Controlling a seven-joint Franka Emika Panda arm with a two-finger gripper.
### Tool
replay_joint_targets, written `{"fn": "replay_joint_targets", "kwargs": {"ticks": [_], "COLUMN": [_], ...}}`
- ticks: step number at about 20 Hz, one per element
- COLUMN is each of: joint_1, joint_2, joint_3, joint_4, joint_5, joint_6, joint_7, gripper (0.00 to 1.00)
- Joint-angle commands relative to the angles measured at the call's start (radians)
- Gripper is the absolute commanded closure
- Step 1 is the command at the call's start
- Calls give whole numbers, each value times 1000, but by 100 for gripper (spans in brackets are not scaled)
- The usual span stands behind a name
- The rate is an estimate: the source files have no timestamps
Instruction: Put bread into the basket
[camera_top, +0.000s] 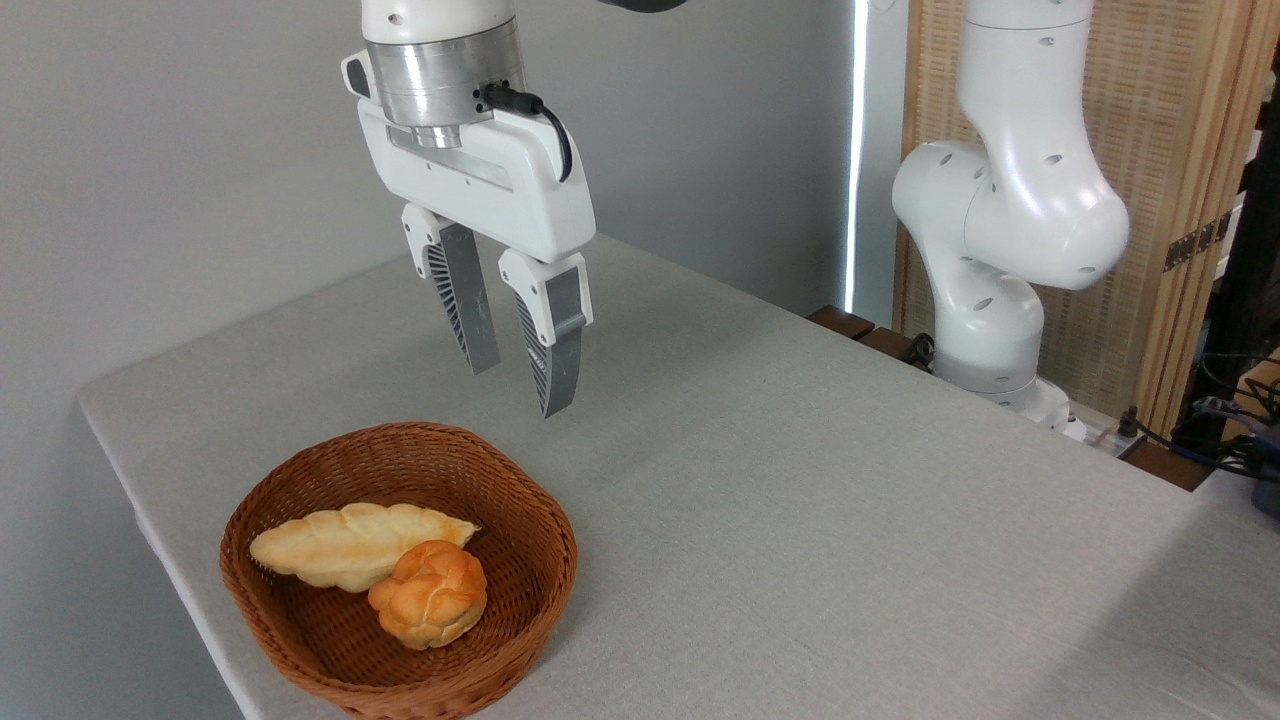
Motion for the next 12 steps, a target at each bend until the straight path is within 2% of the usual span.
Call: {"fn": "replay_joint_targets", "kwargs": {"ticks": [1, 12], "joint_1": [19, 17], "joint_2": [2, -3], "joint_3": [-16, -7], "joint_4": [17, 18], "joint_5": [14, 3], "joint_6": [-13, -14], "joint_7": [14, 13], "gripper": [0, 0]}}
